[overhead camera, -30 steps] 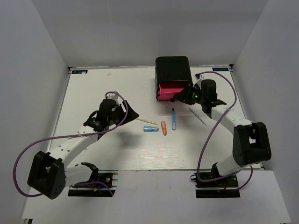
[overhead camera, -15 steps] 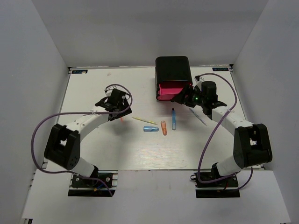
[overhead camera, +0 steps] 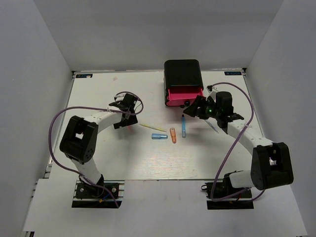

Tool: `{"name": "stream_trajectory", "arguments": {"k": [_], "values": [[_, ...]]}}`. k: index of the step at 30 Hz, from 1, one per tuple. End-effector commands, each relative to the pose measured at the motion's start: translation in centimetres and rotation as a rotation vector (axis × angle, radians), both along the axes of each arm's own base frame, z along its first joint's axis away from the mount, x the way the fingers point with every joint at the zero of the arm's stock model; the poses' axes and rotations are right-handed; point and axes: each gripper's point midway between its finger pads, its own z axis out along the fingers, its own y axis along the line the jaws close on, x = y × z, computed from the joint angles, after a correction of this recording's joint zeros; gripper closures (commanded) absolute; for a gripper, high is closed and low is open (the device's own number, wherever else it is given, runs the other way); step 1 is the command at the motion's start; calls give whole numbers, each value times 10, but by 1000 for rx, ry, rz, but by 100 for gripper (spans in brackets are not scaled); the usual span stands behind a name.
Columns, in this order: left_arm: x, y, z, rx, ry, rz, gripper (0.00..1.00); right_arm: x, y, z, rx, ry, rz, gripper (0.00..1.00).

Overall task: Sort the stationery into containers
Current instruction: Pick up the pen from the center of the board.

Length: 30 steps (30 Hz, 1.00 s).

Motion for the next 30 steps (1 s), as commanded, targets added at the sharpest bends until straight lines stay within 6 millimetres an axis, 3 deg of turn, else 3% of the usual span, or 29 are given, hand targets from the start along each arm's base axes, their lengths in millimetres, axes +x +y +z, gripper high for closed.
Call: {"name": "stream_trajectory", "arguments": {"k": [1,4,5,7,11,17,19,22,26,27,28,29,30], "values": [[24,3,11,45,-40,-18,18,-9,-2,8,-7,-51,36,27],[50,-2,21,52,-64,-41,25,-18,-3,8,-16,-62,54,27],[50,-2,7,74,-20,-51,28,-23,-5,9,-24,-75,61,27],[61,-3,5,73,-13,-56,33,-27,-6,8,-31,-75,68,27],[61,3,-9,68,28,-51,49,-40,-10,11,-49,-108,85,27],[51,7,-23,55,60,-61,53,-48,-15,20,-57,-150,81,27],[47,9,-27,46,78,-67,67,-51,-17,20,-58,-151,77,26],[47,5,-26,28,74,-97,77,-53,-20,17,-63,-141,67,26],[51,-16,-4,-28,3,-210,98,-62,-23,13,-101,-165,99,26],[54,-27,15,-79,-39,-253,100,-63,-24,13,-122,-188,117,26],[54,-38,25,-110,-61,-298,100,-65,-26,15,-149,-225,141,21],[57,-51,47,-164,-113,-367,100,-69,-27,12,-184,-240,178,10],[63,-60,66,-195,-160,-415,100,-71,-26,14,-206,-276,216,10]]}}
